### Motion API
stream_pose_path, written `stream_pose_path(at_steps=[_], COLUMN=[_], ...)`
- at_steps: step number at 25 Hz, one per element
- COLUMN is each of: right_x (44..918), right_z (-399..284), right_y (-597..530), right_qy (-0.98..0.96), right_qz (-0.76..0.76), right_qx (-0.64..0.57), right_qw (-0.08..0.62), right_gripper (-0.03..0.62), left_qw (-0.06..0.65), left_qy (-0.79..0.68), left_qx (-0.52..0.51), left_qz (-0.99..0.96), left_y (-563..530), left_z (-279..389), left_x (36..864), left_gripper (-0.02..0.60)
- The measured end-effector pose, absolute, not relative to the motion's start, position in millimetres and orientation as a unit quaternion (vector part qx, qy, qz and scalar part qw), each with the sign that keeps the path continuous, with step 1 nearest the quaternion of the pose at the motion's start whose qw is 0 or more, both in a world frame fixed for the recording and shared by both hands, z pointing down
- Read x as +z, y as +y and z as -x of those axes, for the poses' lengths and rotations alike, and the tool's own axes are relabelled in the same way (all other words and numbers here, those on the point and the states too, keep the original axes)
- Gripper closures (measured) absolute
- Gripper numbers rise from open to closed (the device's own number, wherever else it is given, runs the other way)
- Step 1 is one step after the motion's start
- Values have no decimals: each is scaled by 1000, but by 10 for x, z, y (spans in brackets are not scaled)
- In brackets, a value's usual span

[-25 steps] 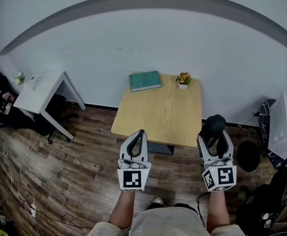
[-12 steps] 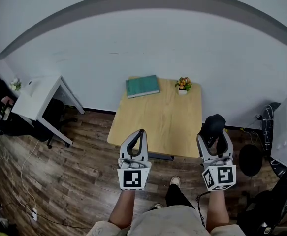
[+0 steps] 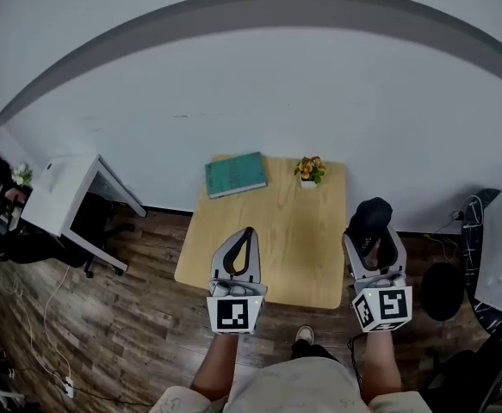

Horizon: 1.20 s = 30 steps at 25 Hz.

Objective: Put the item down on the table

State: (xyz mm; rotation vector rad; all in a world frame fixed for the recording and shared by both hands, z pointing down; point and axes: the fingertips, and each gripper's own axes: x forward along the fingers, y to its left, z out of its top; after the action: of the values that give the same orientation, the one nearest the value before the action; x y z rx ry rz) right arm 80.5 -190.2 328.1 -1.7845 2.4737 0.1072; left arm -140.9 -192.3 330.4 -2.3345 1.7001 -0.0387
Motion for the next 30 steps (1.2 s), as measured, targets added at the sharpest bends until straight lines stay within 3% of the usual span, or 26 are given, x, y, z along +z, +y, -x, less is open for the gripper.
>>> stream_pose_path(at_steps=[14,30], right_x=[3509,3755], right_z=[-1313,-1085], right_y=[-2660,-2930], right_qy=[815,817], right_qz=[577,575], right_qx=[14,7], right_qw=[56,39], right_gripper=[256,256], left_qw=[142,120], left_qy=[579,579], left_qx=[-33,-21], left_qz=[802,806], left_y=[-2687,-3016], left_z=[826,995], left_x=[3392,3678], left_gripper=[574,574])
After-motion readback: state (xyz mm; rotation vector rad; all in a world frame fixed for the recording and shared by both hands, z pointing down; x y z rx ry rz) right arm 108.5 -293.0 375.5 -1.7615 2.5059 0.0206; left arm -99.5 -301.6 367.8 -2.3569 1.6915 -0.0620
